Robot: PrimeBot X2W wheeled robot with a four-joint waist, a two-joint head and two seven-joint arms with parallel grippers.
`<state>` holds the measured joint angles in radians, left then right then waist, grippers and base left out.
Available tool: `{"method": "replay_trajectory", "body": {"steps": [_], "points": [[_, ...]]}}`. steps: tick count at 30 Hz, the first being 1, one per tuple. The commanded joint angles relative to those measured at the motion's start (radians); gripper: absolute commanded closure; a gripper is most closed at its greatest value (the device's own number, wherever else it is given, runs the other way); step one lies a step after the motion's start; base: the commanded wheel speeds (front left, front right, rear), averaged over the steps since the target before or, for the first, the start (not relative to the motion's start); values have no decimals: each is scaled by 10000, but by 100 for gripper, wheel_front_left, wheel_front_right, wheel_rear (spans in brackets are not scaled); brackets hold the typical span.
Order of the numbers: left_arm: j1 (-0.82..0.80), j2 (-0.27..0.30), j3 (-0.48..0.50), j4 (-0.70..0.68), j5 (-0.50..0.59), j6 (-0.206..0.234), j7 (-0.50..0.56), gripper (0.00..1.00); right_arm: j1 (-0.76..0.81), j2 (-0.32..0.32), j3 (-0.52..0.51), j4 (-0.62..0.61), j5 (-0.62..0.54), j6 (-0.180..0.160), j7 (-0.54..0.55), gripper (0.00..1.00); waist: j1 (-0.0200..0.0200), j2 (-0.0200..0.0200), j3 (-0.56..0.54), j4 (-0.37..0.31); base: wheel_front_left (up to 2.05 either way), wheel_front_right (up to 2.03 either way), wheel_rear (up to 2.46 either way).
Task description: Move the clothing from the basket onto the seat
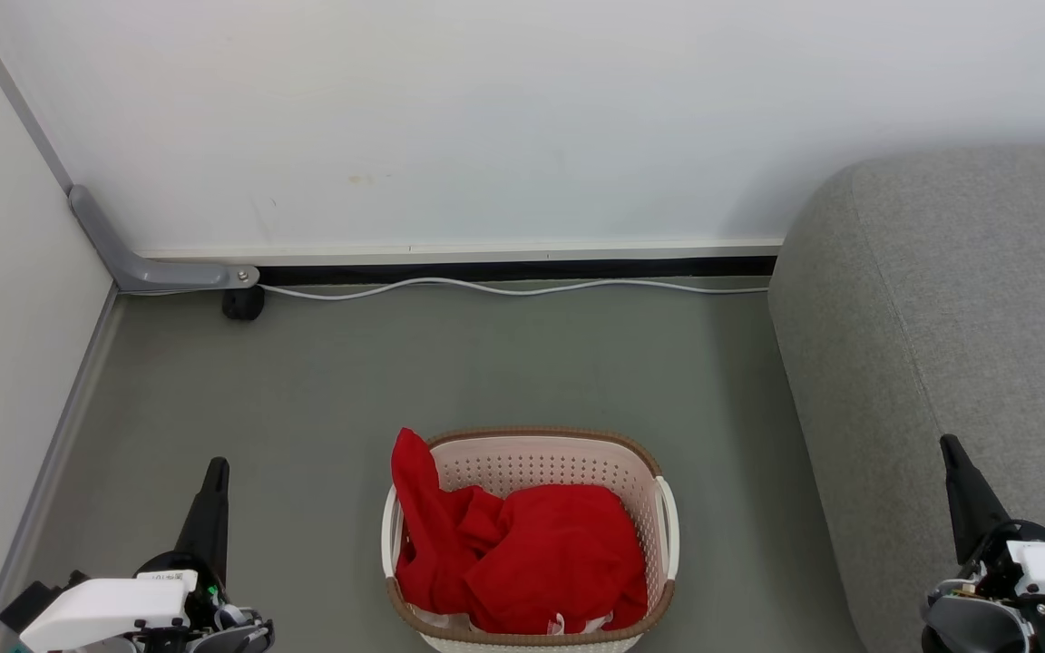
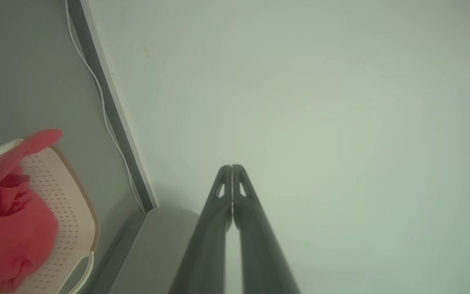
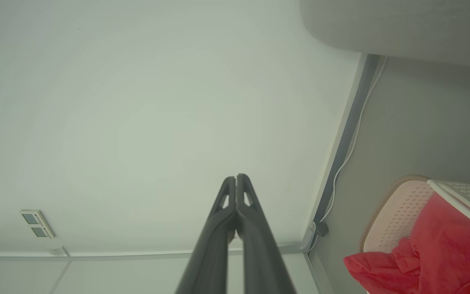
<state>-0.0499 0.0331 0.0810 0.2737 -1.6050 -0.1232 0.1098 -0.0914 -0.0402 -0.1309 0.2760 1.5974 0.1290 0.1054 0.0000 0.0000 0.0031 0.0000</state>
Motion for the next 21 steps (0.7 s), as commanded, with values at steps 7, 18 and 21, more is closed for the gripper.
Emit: {"method": "replay_trajectory", "body": {"steps": [7, 18, 21], "points": [[-580, 171, 324, -289, -39, -75, 31, 100, -165, -100, 175, -313, 116, 17, 75, 100, 0, 0, 0, 0, 0, 0, 0], [-580, 171, 323, -289, -39, -75, 31, 100, -165, -100, 175, -313, 116, 17, 75, 100, 0, 0, 0, 0, 0, 0, 0], [-580, 171, 323, -289, -39, -75, 31, 100, -165, -100, 175, -313, 116, 17, 75, 100, 0, 0, 0, 0, 0, 0, 0]]}}
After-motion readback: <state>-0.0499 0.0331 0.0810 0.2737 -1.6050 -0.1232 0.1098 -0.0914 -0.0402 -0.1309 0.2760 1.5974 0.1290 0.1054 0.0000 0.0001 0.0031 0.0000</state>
